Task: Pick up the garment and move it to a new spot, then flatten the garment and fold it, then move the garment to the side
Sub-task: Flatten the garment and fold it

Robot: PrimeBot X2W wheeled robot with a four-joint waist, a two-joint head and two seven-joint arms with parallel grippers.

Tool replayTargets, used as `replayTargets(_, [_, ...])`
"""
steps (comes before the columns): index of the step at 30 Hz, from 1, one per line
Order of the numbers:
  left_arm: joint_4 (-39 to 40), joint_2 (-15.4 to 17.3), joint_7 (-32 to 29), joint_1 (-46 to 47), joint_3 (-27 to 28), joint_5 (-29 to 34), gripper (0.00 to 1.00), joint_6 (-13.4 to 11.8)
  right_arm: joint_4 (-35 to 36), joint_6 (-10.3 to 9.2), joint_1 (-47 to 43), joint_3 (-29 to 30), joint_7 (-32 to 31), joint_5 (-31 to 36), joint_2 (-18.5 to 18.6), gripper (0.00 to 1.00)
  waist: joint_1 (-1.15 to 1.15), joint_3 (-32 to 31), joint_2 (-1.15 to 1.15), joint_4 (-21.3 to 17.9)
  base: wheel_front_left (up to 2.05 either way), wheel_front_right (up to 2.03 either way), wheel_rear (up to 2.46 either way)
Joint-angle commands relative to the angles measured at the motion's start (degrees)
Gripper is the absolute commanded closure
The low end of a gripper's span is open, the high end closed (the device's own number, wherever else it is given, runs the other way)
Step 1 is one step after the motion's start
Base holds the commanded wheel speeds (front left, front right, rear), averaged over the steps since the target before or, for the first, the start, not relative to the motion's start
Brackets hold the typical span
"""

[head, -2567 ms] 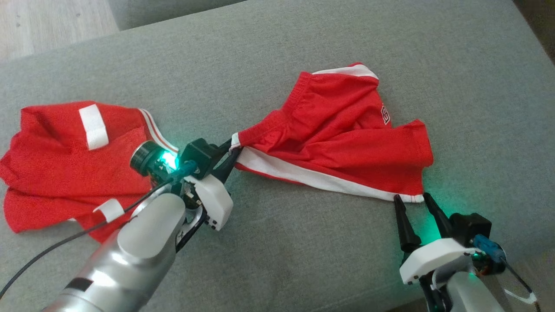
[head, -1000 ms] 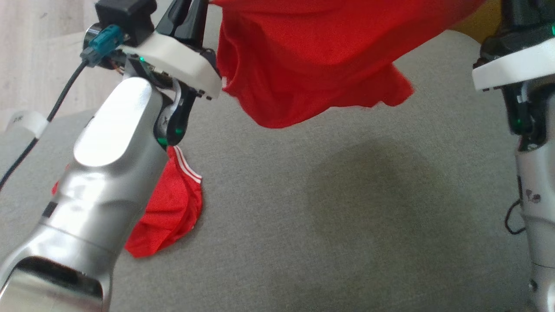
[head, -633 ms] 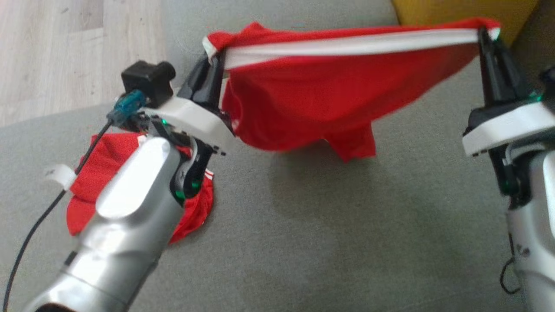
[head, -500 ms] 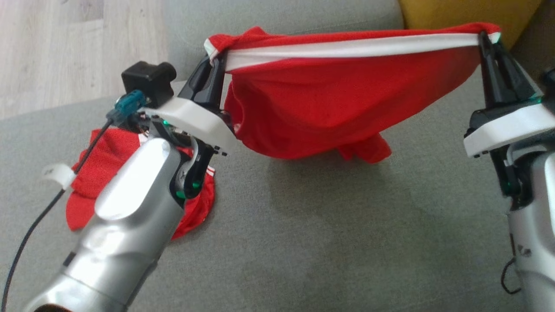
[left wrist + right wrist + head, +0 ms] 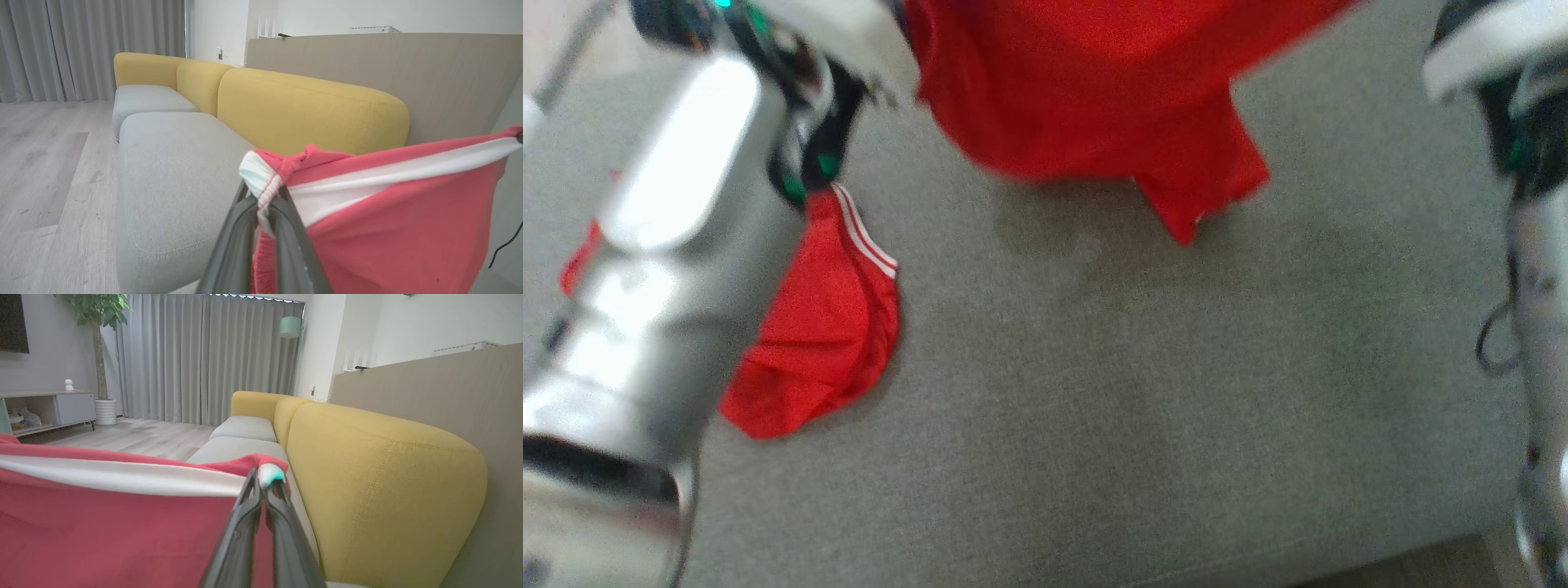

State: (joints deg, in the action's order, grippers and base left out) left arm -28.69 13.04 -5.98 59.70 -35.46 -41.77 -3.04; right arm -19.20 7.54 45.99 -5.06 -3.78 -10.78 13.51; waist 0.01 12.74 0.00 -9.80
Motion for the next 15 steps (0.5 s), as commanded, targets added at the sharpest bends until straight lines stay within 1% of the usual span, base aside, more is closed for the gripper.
replayTargets(1, [-1.0, 2.8, -0.1, 7.5, 2.9, 1.1, 1.0, 0.3, -1.8, -0.05, 7.5, -0.2, 1.5, -1.2, 0.8, 1.0, -0.01, 6.4, 0.0, -1.7, 0.0, 0.0, 0.0])
replayTargets(3, [-3.4, 2.6, 1.1, 12.6, 3.8, 1.8, 1.0, 0.5, -5.9, -0.05, 13.8, 0.9, 4.4, -1.0, 0.8, 1.0, -0.01, 9.1, 0.0, -2.2, 0.0, 0.0, 0.0])
replayTargets(4, [-3.4, 2.6, 1.1, 12.6, 3.8, 1.8, 1.0, 0.5, -5.9, -0.05, 13.8, 0.9, 4.4, -1.0, 0.8, 1.0, -0.01, 9.1, 0.0, -2.2, 0.0, 0.0, 0.0])
replayTargets(5, [-5.8, 2.1, 3.6, 17.6, 4.7, 2.8, 1.0, 0.4, -10.0, -0.05, 19.6, 2.8, 8.4, 0.3, 0.3, 1.0, -0.01, 11.1, 0.0, -2.4, 0.0, 0.0, 0.0])
replayTargets(6, [-6.8, 1.5, 5.0, 19.8, 5.2, 2.8, 1.0, 0.6, -12.0, -0.05, 22.2, 3.8, 10.5, 1.2, 0.1, 1.0, -0.01, 11.9, 0.0, -2.5, 0.0, 0.0, 0.0])
replayTargets(7, [-6.8, 1.5, 5.0, 19.8, 5.2, 2.8, 1.0, 0.6, -12.0, -0.05, 22.2, 3.8, 10.5, 1.2, 0.1, 1.0, -0.01, 11.9, 0.0, -2.5, 0.0, 0.0, 0.0])
replayTargets(8, [-9.1, 0.3, 7.9, 23.4, 6.0, 3.1, 1.0, 0.9, -15.8, -0.05, 26.4, 5.8, 14.5, 3.3, -0.3, 1.0, -0.01, 13.0, 0.0, -2.3, 0.0, 0.0, 0.0])
replayTargets(9, [-10.2, -0.2, 9.2, 24.8, 6.0, 3.3, 1.0, 1.5, -17.6, -0.05, 28.0, 6.9, 15.9, 4.3, -0.5, 1.0, -0.01, 13.4, 0.0, -2.2, 0.0, 0.0, 0.0])
replayTargets(12, [-14.0, -2.0, 12.3, 26.6, 6.6, 2.8, 1.0, 2.3, -22.4, -0.05, 30.4, 9.8, 18.0, 6.0, -1.4, 1.0, -0.01, 13.9, 0.0, -2.0, 0.0, 0.0, 0.0])
replayTargets(15, [-17.6, -3.9, 13.8, 25.4, 5.4, 2.7, 1.0, 4.2, -26.6, -0.05, 29.3, 9.2, 18.6, 7.4, -1.6, 1.0, -0.01, 14.1, 0.0, -1.5, 0.0, 0.0, 0.0])
